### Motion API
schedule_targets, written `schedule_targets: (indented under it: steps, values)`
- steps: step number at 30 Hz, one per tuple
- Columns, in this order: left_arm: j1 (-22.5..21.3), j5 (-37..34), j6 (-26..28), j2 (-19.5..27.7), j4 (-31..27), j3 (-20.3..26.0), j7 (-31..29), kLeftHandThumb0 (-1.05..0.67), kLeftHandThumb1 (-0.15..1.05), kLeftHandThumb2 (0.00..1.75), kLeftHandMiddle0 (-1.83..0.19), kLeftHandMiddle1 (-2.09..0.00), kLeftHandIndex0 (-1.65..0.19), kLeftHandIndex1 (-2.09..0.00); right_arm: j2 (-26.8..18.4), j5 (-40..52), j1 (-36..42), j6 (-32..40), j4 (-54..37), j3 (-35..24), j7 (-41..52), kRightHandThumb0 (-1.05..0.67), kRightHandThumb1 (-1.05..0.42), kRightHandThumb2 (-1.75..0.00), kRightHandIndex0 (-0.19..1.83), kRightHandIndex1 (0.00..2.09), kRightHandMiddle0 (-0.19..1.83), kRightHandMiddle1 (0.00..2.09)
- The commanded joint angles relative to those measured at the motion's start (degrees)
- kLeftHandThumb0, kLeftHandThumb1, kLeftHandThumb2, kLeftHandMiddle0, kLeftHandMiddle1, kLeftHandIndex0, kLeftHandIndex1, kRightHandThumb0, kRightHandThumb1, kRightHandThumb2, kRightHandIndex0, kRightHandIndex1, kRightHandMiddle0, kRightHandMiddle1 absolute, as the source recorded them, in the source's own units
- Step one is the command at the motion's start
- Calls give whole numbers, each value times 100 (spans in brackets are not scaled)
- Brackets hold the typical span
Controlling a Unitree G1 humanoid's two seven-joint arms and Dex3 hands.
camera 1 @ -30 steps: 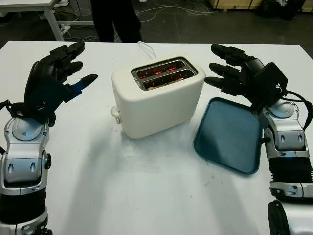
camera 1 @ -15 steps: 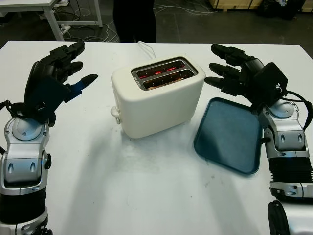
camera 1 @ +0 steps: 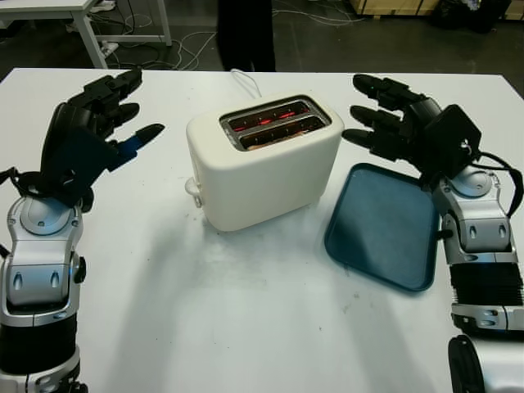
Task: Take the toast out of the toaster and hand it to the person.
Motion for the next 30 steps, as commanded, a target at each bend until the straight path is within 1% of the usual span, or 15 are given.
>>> schedule_targets:
  steps: [1, 10, 15, 30]
  values:
    - [-30, 27, -47, 63, 11, -10, 10, -62, 92, 12, -41, -30, -49, -1, -53, -39, -75, -165, 37, 30, 13, -36, -82, 0, 46, 2, 40, 0]
    - [1, 2, 28, 37, -65, 13, 21, -63, 92, 12, -40, -30, -48, 0, -10, 48, -67, -99, 37, -24, 18, -32, -82, 0, 45, 2, 40, 0]
    - [9, -33, 0, -4, -40, 33, 39, -62, 92, 11, -40, -29, -48, 0, -23, 6, -64, -157, 61, -1, 12, -33, -82, 0, 45, 2, 40, 0]
    - [37, -31, -27, -6, -9, 44, 50, -64, 92, 11, -41, -28, -48, 0, -12, 46, -59, -126, 51, -17, 33, -32, -82, 0, 45, 1, 40, 0]
